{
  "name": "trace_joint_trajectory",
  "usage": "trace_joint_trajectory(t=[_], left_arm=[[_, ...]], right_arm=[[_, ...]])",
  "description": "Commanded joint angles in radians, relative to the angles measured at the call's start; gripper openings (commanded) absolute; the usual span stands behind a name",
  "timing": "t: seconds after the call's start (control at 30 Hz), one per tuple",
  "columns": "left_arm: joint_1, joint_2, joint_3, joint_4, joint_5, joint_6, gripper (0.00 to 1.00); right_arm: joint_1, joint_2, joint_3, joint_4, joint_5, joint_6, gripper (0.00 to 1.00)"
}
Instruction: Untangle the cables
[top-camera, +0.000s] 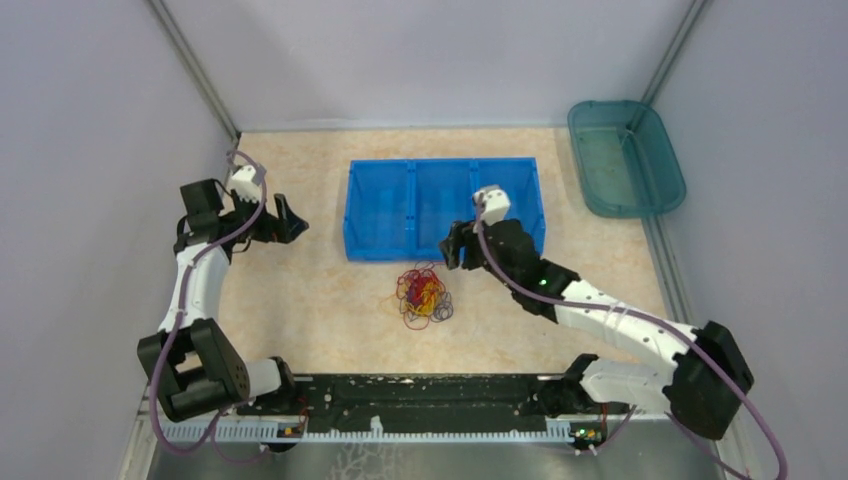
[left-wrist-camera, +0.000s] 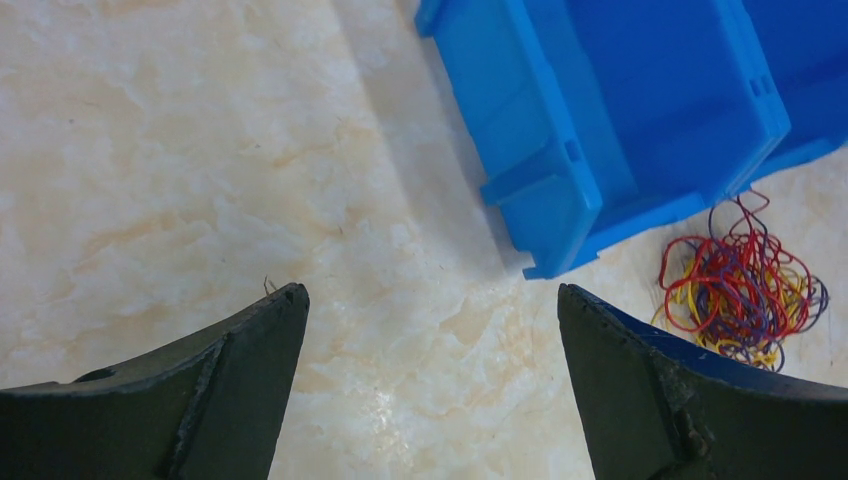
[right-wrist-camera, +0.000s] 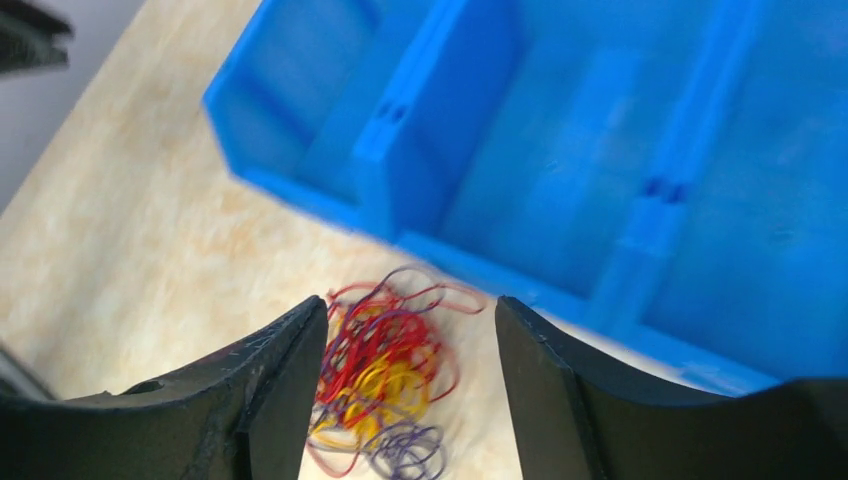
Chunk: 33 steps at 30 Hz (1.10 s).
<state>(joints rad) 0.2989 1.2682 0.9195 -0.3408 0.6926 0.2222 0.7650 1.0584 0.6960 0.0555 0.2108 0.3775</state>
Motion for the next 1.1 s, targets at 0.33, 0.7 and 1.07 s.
trace_joint_trajectory(t=[0.33,0.7,1.07], left_arm=[[-0.037,-0.097,0.012,-0.279,0.174,0.258,1.0],[-0.214,-0.151,-0.034,-0.345,0.128,0.288,1.0],[-0.347,-0.134,-0.046,-0.344,0.077,0.268,1.0]], right_arm=[[0.123,0.308,-0.01,0.169,-0.187,0.065,0.48],[0.124,0.426,0.008,0.248,-0.221,0.082,0.26],[0.132,0.343,0.059,0.229,-0.285,0.109,0.0]])
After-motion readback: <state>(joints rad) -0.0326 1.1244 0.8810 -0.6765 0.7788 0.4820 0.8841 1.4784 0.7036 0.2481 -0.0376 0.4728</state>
